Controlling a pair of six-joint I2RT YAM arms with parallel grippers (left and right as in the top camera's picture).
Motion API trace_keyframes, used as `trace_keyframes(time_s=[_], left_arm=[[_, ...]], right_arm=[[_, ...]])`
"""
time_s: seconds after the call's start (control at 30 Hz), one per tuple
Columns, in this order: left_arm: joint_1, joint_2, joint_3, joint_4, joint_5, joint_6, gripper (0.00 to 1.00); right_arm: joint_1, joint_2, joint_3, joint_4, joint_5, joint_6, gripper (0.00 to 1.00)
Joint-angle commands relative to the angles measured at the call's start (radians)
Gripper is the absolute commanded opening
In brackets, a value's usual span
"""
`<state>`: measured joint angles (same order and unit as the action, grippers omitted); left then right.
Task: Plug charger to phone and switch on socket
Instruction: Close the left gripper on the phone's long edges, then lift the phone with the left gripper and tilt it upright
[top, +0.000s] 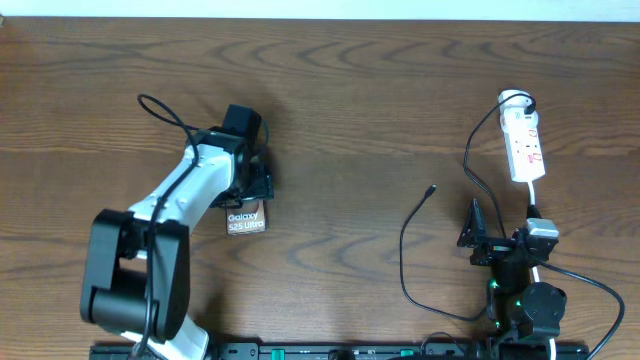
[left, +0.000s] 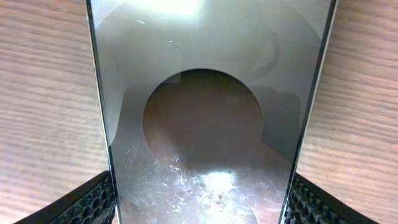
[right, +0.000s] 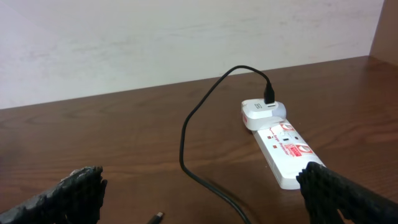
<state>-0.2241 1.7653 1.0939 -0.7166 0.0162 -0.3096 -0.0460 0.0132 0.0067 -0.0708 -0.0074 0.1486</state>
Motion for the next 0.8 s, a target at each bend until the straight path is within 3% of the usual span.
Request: trace_keyframes(time_s=[0.0, 0.53, 0.77], left_arm=[[0.006, -0.061, 0.032, -0.016, 0.026, -0.002, 0.64], [0.006, -0.285, 0.041, -0.039, 0.47, -0.214, 0.59], [0.006, -0.289, 0.041, -0.035, 0.756, -0.306, 0.59]], right_arm=[[0.008, 0.0, -0.001, -0.005, 0.002, -0.008, 0.99], [0.008, 0.0, -0.001, -0.005, 0.002, -0.008, 0.99], [0.008, 0.0, -0.001, -0.005, 0.002, -0.007, 0.99]])
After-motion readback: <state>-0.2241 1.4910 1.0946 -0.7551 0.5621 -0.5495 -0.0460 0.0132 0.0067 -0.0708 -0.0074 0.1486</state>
